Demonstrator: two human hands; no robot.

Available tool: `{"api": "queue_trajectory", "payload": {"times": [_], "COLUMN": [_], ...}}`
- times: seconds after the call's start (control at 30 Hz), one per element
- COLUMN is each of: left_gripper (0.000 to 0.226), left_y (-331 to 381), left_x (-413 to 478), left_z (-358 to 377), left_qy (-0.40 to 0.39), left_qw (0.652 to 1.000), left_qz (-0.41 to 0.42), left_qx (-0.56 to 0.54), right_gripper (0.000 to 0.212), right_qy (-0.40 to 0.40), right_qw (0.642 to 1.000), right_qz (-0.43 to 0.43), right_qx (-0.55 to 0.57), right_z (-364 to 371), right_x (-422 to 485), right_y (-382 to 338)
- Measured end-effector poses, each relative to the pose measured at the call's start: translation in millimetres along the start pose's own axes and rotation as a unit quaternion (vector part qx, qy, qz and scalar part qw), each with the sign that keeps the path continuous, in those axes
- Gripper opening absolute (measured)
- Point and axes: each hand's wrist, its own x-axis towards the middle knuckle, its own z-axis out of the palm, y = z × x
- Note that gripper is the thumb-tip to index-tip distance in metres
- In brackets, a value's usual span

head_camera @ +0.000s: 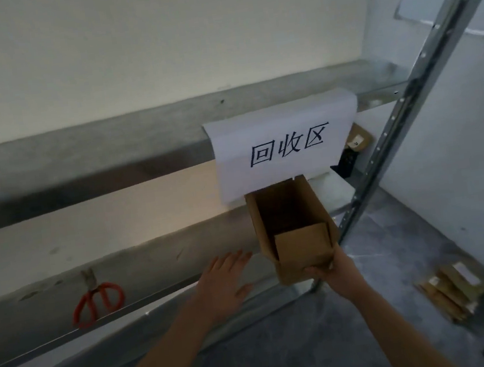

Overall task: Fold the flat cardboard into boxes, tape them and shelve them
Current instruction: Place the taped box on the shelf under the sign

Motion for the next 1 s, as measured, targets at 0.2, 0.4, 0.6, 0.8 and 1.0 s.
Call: {"api": "queue_trajectory", "payload": {"times": [0.2, 0.4, 0.6, 0.8, 1.0], "left_gripper": [0.074, 0.075, 0.079, 0.073, 0.057], "left_y": [41, 61, 92, 120, 126], "left_x": [84, 147, 182, 204, 214], "left_z": [18, 32, 44, 70, 75], "left_qy": [-0.002, -0.005, -0.06, 0.02, 0.069], "left_qw": [0.999, 0.997, 0.953, 0.857, 0.845], "left_qz": [0.014, 0.02, -0.102, -0.225, -0.25], "left_qx": [-0.053, -0.069, -0.278, -0.463, -0.467], "right_gripper": [0.098, 0.097, 0.081, 0.099, 0.074], "right_qy": [0.017, 0.005, -0.031, -0.046, -0.073], "right_qw": [0.999, 0.997, 0.996, 0.993, 0.991], "right_qz": [0.043, 0.055, 0.051, 0.07, 0.078], "right_qx": [0.008, 0.059, 0.073, 0.078, 0.082], "right_z": [-42, -72, -87, -90, -95], "right_x": [43, 84, 114, 142, 158], "right_y": [33, 52, 70, 78, 85]}}
